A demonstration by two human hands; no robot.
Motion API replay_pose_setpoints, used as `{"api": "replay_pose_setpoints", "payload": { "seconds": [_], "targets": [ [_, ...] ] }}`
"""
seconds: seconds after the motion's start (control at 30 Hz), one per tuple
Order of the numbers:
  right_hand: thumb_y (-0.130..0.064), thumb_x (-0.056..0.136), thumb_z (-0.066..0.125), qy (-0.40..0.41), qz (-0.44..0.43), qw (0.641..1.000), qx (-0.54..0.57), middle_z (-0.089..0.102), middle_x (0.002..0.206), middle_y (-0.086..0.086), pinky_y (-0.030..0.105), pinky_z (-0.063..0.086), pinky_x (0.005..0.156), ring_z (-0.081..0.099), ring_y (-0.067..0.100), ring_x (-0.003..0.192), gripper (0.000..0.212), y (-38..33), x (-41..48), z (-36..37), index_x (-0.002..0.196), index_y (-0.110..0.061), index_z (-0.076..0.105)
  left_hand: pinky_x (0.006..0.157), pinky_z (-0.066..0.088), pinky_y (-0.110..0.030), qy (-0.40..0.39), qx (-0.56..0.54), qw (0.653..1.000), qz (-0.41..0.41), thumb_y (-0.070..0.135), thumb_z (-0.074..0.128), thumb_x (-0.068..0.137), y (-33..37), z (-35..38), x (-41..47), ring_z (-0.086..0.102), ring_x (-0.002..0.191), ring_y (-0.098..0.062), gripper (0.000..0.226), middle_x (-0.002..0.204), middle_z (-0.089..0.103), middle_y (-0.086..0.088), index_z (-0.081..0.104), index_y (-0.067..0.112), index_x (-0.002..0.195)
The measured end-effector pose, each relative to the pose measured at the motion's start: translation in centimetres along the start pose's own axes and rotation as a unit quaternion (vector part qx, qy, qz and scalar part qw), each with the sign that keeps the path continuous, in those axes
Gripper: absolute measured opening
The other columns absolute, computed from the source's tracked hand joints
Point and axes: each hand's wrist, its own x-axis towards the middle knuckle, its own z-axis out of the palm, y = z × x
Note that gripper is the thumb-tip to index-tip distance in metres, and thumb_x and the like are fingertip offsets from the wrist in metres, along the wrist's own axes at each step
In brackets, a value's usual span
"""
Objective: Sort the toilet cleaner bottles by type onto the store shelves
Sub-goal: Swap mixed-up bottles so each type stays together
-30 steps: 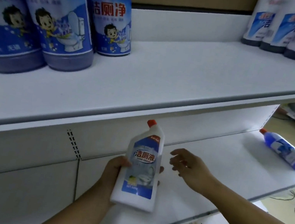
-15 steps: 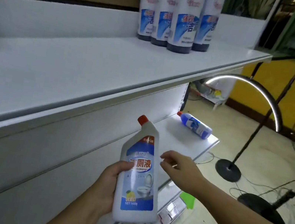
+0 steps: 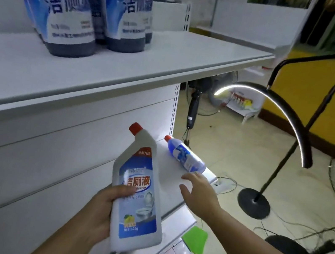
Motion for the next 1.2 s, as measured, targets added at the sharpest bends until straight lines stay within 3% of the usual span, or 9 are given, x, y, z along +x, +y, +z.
{"api": "replay_pose_setpoints", "payload": {
  "seconds": [0.23, 0.4, 0.5, 0.57, 0.63, 0.7, 0.83, 0.97, 1.2],
  "targets": [
    [-0.038, 0.081, 0.058, 0.030, 0.052, 0.996, -0.064, 0.051, 0.123, 0.007, 0.035, 0.046, 0.087, 0.049, 0.025, 0.111, 0.046, 5.7, 11.4, 1.2, 0.121, -0.014, 0.053, 0.056, 0.058, -0.047, 0.004, -0.018, 1.000, -0.001, 0.016, 0.096, 0.014, 0.7, 2.3, 4.4, 0.070, 0.068, -0.036, 0.079, 0.091, 0.071, -0.023, 0.074, 0.007, 0.089],
    [-0.051, 0.073, 0.059, -0.050, 0.163, 0.980, -0.098, 0.060, 0.098, 0.002, 0.027, 0.039, 0.061, 0.058, 0.024, 0.084, 0.053, 5.4, 14.5, 3.2, 0.111, -0.018, 0.046, 0.058, 0.057, -0.048, 0.008, -0.026, 0.999, -0.021, 0.013, 0.096, 0.017, 1.7, 0.8, 5.0, 0.070, 0.071, -0.039, 0.086, 0.091, 0.070, -0.024, 0.068, 0.005, 0.099],
    [-0.051, 0.071, 0.059, -0.074, 0.230, 0.970, -0.020, 0.059, 0.075, -0.001, 0.024, 0.036, 0.048, 0.057, 0.020, 0.066, 0.041, 4.3, 13.0, 2.9, 0.093, -0.017, 0.051, 0.056, 0.057, -0.049, 0.001, -0.035, 0.999, -0.023, 0.011, 0.096, 0.014, 2.2, 0.2, 4.8, 0.070, 0.070, -0.040, 0.076, 0.088, 0.070, -0.024, 0.073, 0.005, 0.087],
    [-0.053, 0.070, 0.064, -0.085, 0.245, 0.964, 0.062, 0.063, 0.079, 0.005, 0.024, 0.040, 0.050, 0.058, 0.020, 0.067, 0.047, 3.7, 10.9, 2.3, 0.093, -0.012, 0.059, 0.056, 0.057, -0.050, 0.000, -0.037, 0.999, -0.028, 0.010, 0.095, 0.014, 2.2, -0.1, 4.8, 0.070, 0.070, -0.041, 0.076, 0.088, 0.070, -0.024, 0.073, 0.006, 0.087],
    [-0.044, 0.074, 0.071, -0.086, 0.278, 0.914, 0.282, 0.065, 0.081, 0.010, 0.027, 0.048, 0.057, 0.061, 0.020, 0.067, 0.046, 2.8, 7.5, 1.7, 0.097, -0.005, 0.063, 0.058, 0.057, -0.051, 0.006, -0.029, 0.999, -0.034, 0.011, 0.095, 0.016, 1.9, -0.6, 4.7, 0.070, 0.071, -0.041, 0.083, 0.091, 0.070, -0.024, 0.070, 0.005, 0.095],
    [-0.037, 0.075, 0.074, -0.117, 0.292, 0.813, 0.490, 0.066, 0.083, 0.012, 0.035, 0.055, 0.068, 0.065, 0.023, 0.071, 0.050, 1.8, 3.5, 1.2, 0.106, -0.002, 0.059, 0.063, 0.057, -0.051, 0.007, -0.022, 0.999, -0.038, 0.013, 0.096, 0.020, 1.5, -1.0, 4.6, 0.069, 0.075, -0.040, 0.091, 0.097, 0.070, -0.025, 0.066, 0.005, 0.106],
    [-0.038, 0.052, 0.085, -0.170, 0.234, 0.700, 0.653, 0.067, 0.097, 0.016, 0.050, 0.054, 0.086, 0.067, 0.034, 0.088, 0.081, -0.2, -3.2, -1.1, 0.119, -0.008, 0.049, 0.059, 0.058, -0.049, -0.024, -0.008, 0.998, -0.050, 0.014, 0.096, 0.016, 0.8, 0.1, 3.9, 0.070, 0.069, -0.038, 0.080, 0.091, 0.072, -0.024, 0.074, 0.005, 0.093],
    [-0.043, 0.028, 0.091, -0.166, 0.184, 0.706, 0.663, 0.071, 0.084, 0.010, 0.038, 0.058, 0.070, 0.070, 0.027, 0.076, 0.100, -2.0, -8.1, -5.1, 0.112, -0.009, 0.050, 0.052, 0.057, -0.043, -0.044, 0.004, 0.998, -0.053, 0.016, 0.094, 0.010, 0.2, 3.0, 1.7, 0.070, 0.061, -0.035, 0.068, 0.083, 0.073, -0.021, 0.078, 0.008, 0.076],
    [-0.053, 0.006, 0.089, -0.133, 0.111, 0.762, 0.624, 0.075, 0.076, 0.006, 0.029, 0.057, 0.055, 0.072, 0.022, 0.067, 0.113, -5.1, -12.1, -13.3, 0.105, -0.013, 0.051, 0.050, 0.057, -0.044, -0.100, 0.038, 0.994, -0.012, 0.010, 0.093, 0.008, 0.0, 8.6, -4.5, 0.069, 0.062, -0.039, 0.085, 0.085, 0.071, -0.028, 0.071, 0.001, 0.090]
  ]
}}
